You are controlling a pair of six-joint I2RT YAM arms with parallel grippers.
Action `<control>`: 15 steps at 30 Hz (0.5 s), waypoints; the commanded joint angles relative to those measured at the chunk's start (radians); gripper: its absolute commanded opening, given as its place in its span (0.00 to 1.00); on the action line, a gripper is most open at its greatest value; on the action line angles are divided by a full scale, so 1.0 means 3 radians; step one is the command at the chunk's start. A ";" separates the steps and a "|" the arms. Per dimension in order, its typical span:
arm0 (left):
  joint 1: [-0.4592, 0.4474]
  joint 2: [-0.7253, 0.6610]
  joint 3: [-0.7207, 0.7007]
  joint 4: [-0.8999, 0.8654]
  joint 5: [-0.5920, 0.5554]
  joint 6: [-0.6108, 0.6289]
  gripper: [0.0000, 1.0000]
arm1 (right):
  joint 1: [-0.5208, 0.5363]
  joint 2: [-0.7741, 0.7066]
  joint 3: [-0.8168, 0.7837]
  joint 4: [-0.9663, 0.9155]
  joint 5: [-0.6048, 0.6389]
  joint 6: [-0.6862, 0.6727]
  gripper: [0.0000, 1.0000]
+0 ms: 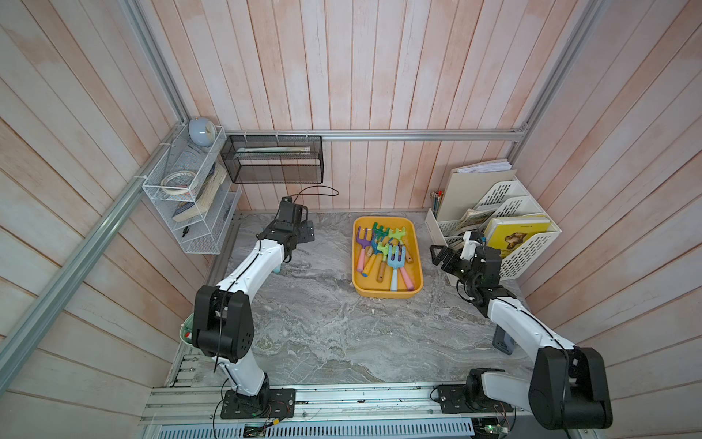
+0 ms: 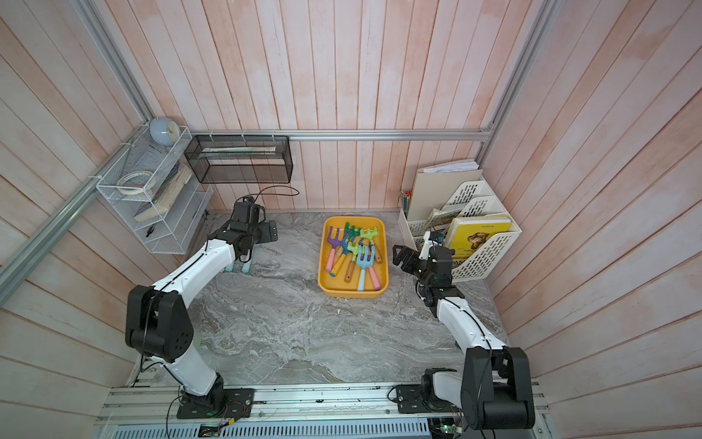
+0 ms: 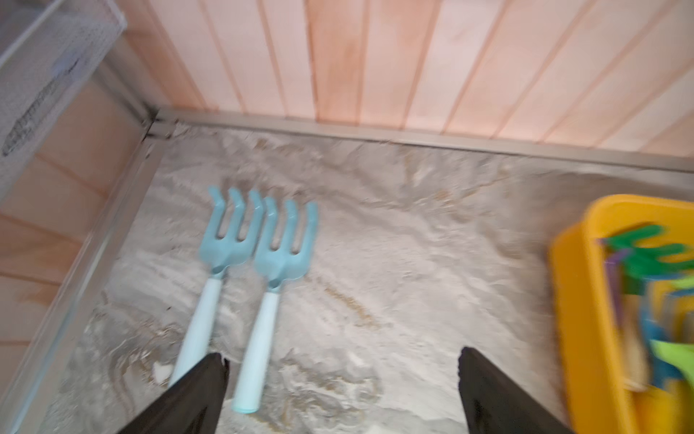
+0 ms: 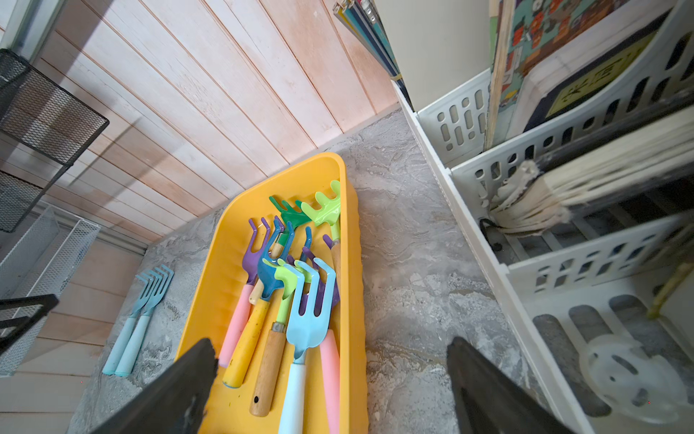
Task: Take the hand rake out of the storage box
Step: Pick up the rake from the storage box.
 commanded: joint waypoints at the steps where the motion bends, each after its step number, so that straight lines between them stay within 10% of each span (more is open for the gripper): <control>1: -0.0304 0.0053 -0.0083 0.0394 0.0122 -0.0073 1.00 | -0.0018 0.0066 0.0022 -0.0090 0.0077 0.0023 0.98; 15: -0.1112 0.1457 0.1419 -0.0036 0.0291 0.0103 0.99 | -0.0018 -0.0072 -0.0023 -0.0234 0.0251 -0.0008 0.98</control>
